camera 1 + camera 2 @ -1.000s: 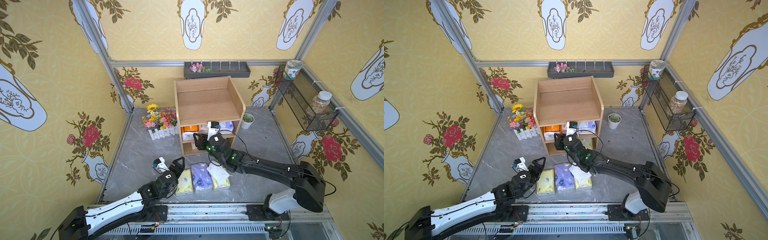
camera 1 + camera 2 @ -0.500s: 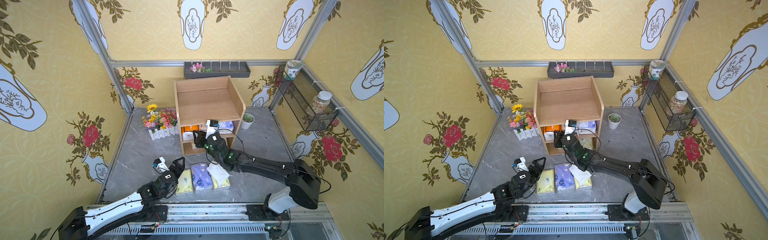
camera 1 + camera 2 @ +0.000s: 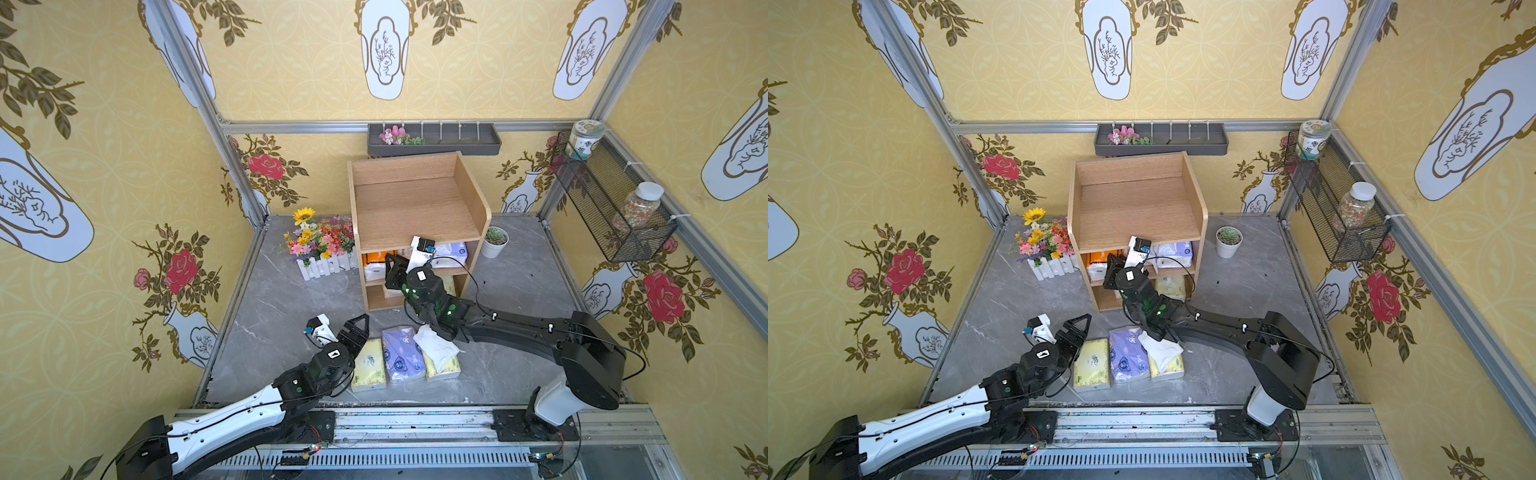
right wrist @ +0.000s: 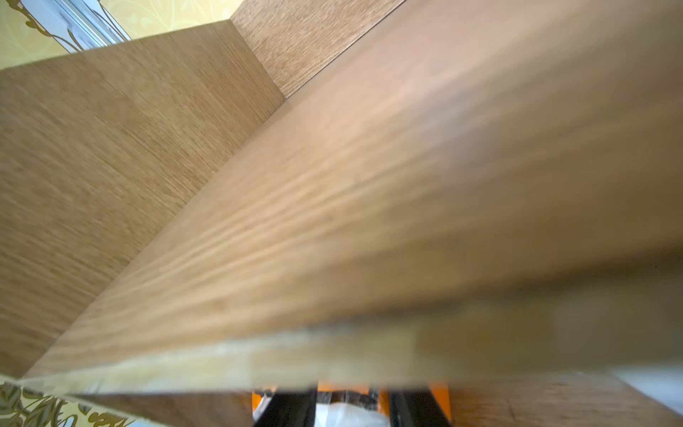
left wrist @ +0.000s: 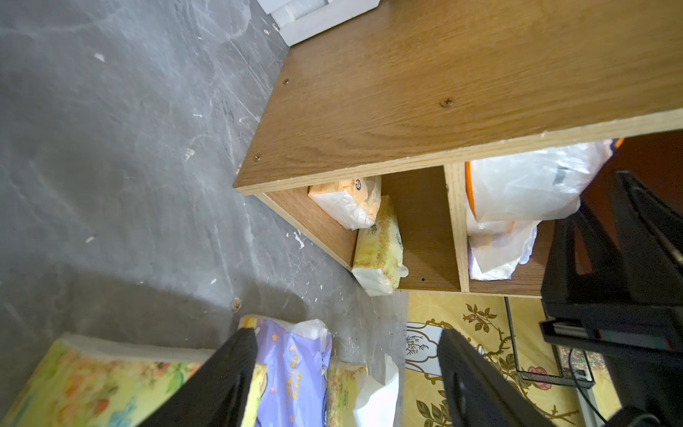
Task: Remove the tissue boxes from the shelf
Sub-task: Pick up a box of tissues from the shelf.
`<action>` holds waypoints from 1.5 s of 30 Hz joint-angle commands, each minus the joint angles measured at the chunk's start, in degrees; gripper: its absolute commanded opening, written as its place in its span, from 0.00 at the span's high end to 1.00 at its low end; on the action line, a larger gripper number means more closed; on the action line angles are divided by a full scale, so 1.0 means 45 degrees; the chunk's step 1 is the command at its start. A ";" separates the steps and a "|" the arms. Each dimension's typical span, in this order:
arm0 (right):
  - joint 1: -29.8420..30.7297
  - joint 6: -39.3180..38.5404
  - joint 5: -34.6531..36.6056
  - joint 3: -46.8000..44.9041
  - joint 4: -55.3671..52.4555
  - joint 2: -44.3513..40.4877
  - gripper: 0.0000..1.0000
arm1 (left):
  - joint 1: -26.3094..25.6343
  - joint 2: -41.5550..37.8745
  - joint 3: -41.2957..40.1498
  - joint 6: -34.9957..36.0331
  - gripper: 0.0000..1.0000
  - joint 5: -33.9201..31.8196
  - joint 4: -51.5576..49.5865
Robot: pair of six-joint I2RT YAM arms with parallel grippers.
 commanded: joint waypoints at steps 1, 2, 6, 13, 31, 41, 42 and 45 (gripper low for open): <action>-0.0028 0.0526 0.0169 0.0099 -0.0225 0.0322 0.68 | 0.0013 -0.0205 -0.0060 0.0217 0.18 0.0006 -0.0252; -0.0029 0.0582 0.0228 0.0077 -0.0183 0.0385 0.69 | 0.0013 -0.0274 -0.0018 0.0220 0.18 0.0001 -0.0345; -0.0021 0.0799 0.0224 0.0064 -0.0028 0.0473 0.78 | 0.0004 -0.0595 0.0084 0.0276 0.18 -0.0006 -0.0608; -0.0027 0.1008 0.0093 -0.0192 -0.0174 -0.0072 1.00 | 0.0011 -0.0834 0.0229 0.0316 0.17 0.0071 -0.0561; 0.0010 0.2285 -0.1209 -0.1973 -0.2237 -0.3389 1.00 | 0.0010 -0.0063 0.0498 -0.0612 0.00 0.0881 0.3557; 0.0023 0.2054 -0.1626 -0.2549 -0.2955 -0.4431 1.00 | 0.0310 0.2582 0.1018 -0.0372 0.00 0.1194 0.7265; 0.0028 0.2044 -0.1691 -0.2558 -0.2979 -0.4449 1.00 | 0.0456 0.2767 0.1105 -0.0433 0.00 0.1331 0.7414; 0.0030 0.1983 -0.1939 -0.2557 -0.2995 -0.4449 1.00 | 0.0946 0.3391 0.1395 -0.0428 0.00 0.1817 0.7855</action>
